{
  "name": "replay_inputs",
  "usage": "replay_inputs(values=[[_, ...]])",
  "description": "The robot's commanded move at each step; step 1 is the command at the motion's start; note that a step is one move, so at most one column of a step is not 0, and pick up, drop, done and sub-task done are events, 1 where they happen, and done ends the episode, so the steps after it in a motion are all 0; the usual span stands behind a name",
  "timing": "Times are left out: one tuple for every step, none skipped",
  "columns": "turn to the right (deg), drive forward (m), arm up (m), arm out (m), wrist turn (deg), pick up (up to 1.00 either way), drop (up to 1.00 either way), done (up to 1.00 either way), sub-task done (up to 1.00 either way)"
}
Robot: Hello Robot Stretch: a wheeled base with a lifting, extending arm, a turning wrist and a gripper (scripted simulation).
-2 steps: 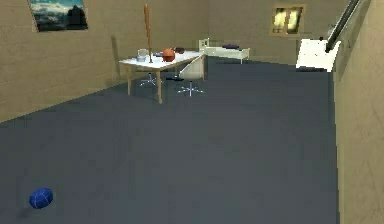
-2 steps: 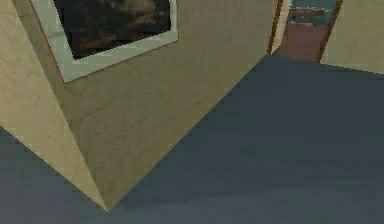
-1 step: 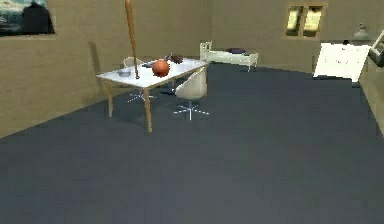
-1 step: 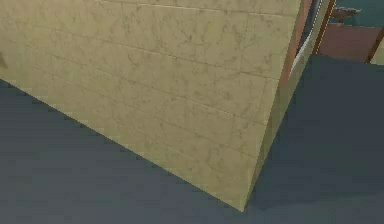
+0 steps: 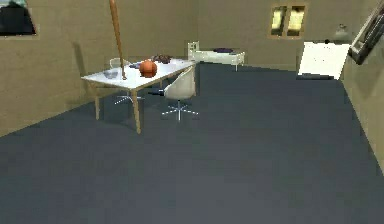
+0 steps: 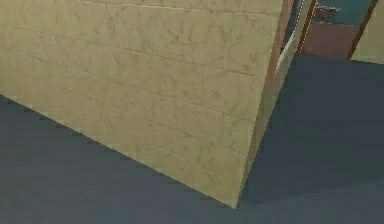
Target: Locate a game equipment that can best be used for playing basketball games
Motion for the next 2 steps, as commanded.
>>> replay_inputs(values=[[0.0, 1.0, 0.0, 0.0, 0.0, 0.0, 0.0, 0.0, 0.0], [0.0, 0.9, 0.0, 0.0, 0.0, 0.0, 0.0, 0.0, 0.0]])
